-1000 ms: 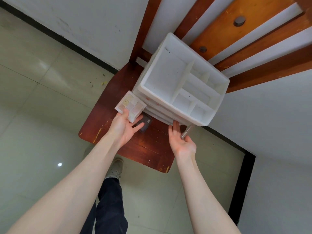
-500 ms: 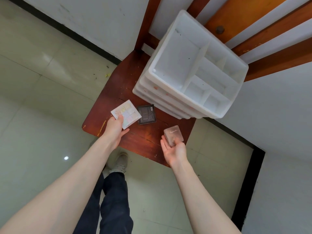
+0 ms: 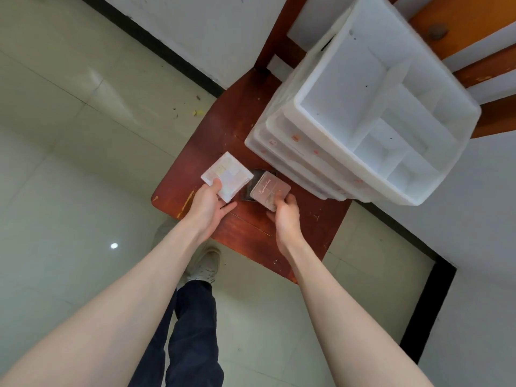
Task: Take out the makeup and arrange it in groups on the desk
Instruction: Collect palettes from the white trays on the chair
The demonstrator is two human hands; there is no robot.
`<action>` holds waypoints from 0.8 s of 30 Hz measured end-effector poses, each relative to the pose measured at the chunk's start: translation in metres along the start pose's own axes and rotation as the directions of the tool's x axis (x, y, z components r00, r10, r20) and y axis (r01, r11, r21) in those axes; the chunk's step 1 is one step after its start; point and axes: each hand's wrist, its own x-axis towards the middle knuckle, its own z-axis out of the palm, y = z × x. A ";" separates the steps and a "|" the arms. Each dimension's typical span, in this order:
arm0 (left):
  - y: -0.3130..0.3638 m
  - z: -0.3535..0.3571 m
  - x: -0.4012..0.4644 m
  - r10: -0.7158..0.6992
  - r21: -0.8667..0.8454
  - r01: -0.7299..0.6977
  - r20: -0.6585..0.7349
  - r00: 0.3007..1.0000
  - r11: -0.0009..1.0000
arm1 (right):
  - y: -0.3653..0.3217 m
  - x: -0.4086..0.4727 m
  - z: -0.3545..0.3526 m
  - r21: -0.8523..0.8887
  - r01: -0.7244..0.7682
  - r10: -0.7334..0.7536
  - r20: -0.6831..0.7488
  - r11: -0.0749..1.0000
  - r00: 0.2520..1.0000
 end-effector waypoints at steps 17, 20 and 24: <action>0.013 -0.032 -0.011 0.079 0.081 -0.075 -0.049 0.996 0.994 | -0.003 -0.043 0.019 0.534 -0.337 0.159 0.351 0.776 0.923; 0.021 -0.044 -0.010 0.137 0.114 -0.126 -0.092 0.986 0.985 | -0.004 -0.042 0.034 0.571 -0.352 0.198 0.315 0.742 0.928; 0.034 -0.051 -0.002 0.187 0.209 -0.153 -0.151 0.971 0.966 | -0.007 -0.027 0.039 0.617 -0.256 0.224 0.131 0.744 0.966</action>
